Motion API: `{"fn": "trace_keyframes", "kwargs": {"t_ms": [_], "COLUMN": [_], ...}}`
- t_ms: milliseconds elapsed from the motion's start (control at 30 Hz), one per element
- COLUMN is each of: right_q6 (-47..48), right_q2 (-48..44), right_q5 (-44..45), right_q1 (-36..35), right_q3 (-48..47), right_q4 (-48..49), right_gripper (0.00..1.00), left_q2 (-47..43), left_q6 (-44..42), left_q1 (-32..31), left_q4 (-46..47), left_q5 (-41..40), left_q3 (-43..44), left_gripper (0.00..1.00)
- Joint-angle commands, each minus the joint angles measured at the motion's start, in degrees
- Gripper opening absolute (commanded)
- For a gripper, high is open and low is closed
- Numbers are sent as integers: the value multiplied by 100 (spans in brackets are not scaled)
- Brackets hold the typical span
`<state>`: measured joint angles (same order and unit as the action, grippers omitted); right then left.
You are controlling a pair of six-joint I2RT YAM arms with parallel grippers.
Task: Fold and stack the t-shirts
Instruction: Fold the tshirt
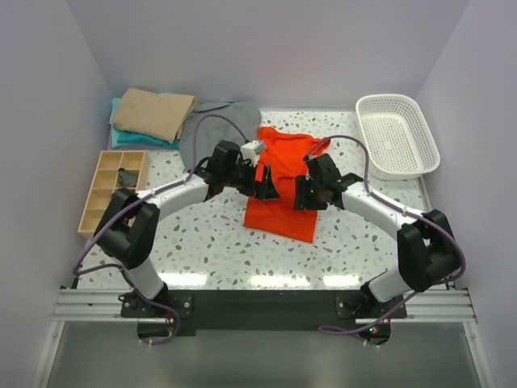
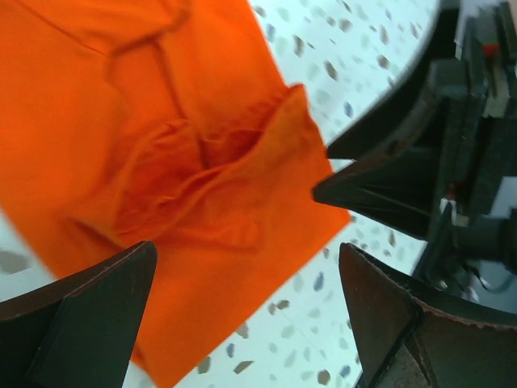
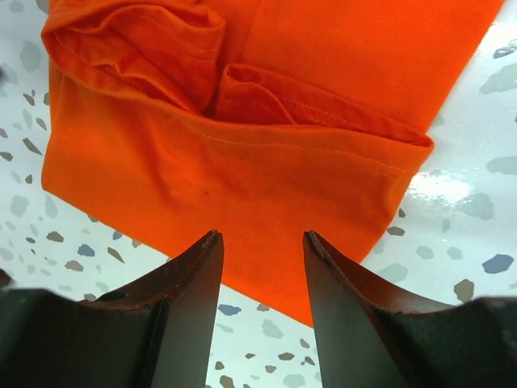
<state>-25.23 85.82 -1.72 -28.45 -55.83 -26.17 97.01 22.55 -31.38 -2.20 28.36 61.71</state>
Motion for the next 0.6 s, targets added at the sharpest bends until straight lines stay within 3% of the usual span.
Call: {"fn": "trace_keyframes", "kwargs": {"t_ms": [0, 300, 567], "right_q6": [-140, 9, 238], "right_q2": [154, 708, 1094], "right_q5": [-268, 83, 637], "right_q1": [-3, 15, 76], "right_q3": [-129, -534, -718], "right_q4": [323, 341, 438], "right_gripper": [49, 49, 49], "left_q2": [580, 1424, 1672], "left_q6": [92, 267, -101], "left_q1": [-44, -44, -27], "left_q4": [589, 958, 862], "left_q5": [1540, 1568, 312], "left_q3": [104, 561, 983], "left_gripper": [100, 100, 100]}}
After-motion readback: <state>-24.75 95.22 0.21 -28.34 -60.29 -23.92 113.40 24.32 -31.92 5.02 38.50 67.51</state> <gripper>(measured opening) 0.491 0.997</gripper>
